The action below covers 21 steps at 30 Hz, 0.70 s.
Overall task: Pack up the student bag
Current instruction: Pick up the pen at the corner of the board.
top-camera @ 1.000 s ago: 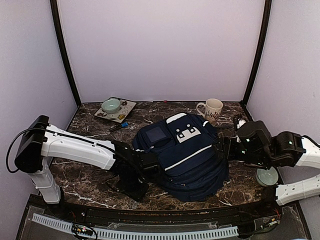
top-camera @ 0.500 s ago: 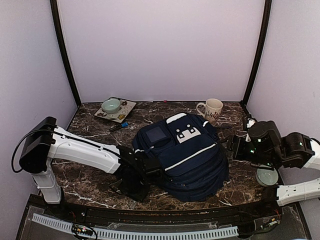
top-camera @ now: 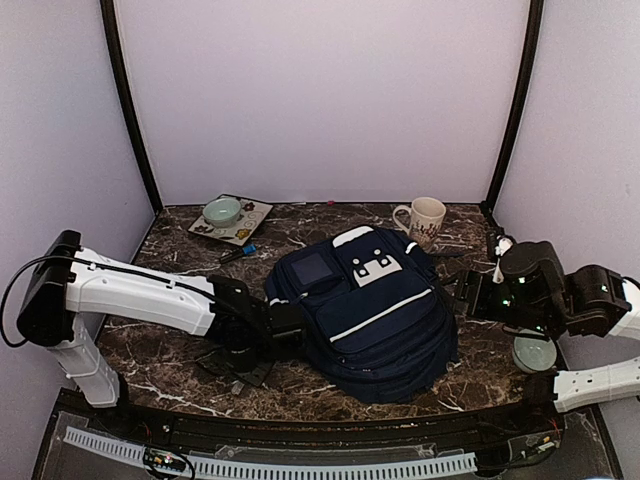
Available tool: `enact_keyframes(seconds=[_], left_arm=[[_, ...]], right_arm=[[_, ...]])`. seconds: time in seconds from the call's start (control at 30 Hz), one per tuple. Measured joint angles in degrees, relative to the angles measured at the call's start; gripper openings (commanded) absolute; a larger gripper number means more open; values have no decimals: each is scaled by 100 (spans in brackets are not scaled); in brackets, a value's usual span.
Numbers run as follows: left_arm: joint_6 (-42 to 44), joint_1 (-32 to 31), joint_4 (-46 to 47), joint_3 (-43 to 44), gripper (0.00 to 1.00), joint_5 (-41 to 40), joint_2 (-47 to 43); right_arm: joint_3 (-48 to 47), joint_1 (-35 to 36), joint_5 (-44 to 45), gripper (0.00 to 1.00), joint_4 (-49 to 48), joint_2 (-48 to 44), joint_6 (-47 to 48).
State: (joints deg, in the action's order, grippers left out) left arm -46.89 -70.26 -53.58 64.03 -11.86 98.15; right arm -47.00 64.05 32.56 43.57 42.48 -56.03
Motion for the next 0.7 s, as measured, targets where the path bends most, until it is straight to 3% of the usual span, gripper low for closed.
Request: enact_keyframes(seconds=[0.23,0.7], left_arm=[[234,149,-619,240,4,-754,-708],[813,737,-608,975,1,-1399,-1368]], right_arm=[[-9,0,-55,86,-133,153,225],[-120,-9,-192,88,-199,175,501]])
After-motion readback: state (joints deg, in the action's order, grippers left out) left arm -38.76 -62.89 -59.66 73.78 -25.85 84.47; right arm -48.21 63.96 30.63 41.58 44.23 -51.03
